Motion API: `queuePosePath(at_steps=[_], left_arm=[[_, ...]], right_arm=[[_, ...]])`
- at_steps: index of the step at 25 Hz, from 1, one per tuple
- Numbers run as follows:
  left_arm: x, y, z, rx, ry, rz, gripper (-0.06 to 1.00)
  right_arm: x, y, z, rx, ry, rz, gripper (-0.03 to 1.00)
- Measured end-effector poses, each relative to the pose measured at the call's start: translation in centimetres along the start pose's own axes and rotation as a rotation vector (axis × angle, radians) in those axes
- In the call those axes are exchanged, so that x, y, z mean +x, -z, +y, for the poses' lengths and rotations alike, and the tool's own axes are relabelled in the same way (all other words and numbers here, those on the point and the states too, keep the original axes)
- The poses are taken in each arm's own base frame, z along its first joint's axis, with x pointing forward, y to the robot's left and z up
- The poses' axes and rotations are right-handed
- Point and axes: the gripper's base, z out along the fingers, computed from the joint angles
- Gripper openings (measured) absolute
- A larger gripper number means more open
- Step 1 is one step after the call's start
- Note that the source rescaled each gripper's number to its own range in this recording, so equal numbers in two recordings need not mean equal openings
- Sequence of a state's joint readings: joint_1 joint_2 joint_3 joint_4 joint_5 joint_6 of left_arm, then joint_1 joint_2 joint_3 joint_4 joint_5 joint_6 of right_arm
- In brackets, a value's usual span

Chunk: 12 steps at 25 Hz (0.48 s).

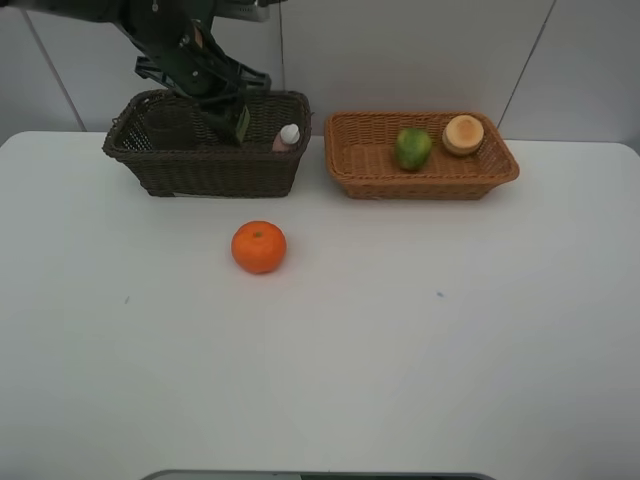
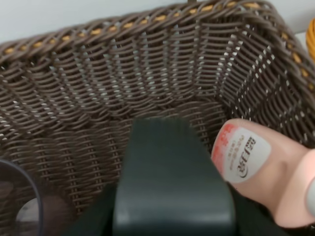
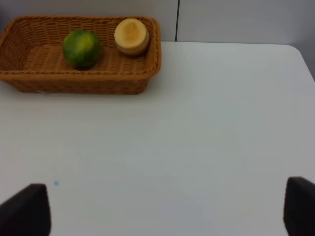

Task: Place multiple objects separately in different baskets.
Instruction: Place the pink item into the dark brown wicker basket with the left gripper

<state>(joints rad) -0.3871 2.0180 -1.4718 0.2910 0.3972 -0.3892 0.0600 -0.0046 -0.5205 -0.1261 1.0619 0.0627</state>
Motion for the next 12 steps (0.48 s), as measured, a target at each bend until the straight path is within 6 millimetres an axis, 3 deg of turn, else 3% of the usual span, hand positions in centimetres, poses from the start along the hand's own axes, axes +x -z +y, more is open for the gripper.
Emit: queuePosePath(at_steps=[12], left_arm=[[0.1, -0.82, 0.75, -0.003, 0.013, -0.013, 0.45]], right_arm=[[0.0, 0.0, 0.0, 0.0, 0.0, 0.0, 1.0]])
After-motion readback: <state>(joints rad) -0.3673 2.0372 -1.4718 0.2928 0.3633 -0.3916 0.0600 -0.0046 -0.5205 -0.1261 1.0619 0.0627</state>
